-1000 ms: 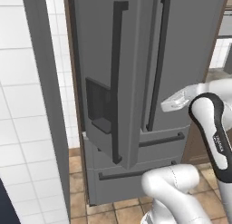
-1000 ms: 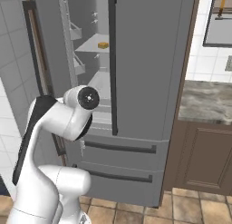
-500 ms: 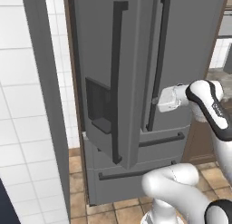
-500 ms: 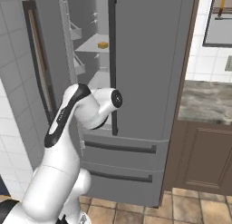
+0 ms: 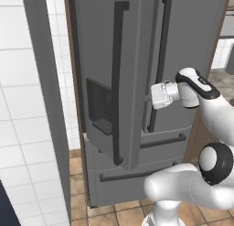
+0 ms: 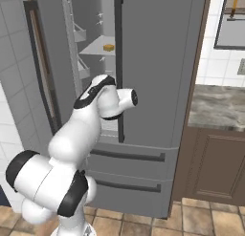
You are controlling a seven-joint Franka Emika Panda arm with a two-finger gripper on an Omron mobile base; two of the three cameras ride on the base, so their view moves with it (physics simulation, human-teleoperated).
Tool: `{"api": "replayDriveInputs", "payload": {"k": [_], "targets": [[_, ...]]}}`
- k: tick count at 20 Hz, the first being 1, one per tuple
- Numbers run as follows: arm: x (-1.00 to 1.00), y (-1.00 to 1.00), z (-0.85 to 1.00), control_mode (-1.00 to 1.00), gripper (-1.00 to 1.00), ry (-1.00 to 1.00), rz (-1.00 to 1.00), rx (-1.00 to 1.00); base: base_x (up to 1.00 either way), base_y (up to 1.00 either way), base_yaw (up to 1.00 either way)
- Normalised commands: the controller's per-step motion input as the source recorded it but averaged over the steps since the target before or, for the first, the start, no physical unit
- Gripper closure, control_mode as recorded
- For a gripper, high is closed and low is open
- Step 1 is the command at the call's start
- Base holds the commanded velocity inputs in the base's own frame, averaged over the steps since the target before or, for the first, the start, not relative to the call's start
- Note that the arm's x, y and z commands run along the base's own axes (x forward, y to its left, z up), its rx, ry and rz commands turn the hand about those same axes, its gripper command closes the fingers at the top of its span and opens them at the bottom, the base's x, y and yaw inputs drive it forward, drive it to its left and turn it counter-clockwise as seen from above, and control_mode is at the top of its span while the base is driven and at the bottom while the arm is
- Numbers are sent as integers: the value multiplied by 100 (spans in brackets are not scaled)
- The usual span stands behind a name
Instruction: Take the cake and donut from the fridge and place them on the empty tray on the dining counter.
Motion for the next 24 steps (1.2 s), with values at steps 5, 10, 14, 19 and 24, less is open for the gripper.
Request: {"api": "replayDriveInputs", "payload": {"k": [5, 10, 14, 19, 24], "targets": [[44, 34, -37, -100, 100, -3, 12, 0, 0, 0, 0], [16, 65, -36, -100, 100, -10, 8, 1, 0, 0, 0], [-61, 95, -21, -100, 100, -13, 9, 0, 0, 0, 0], [-94, 100, -26, -100, 100, -15, 9, 0, 0, 0, 0], [-65, 100, -32, -100, 100, -19, 3, 0, 0, 0, 0]]}}
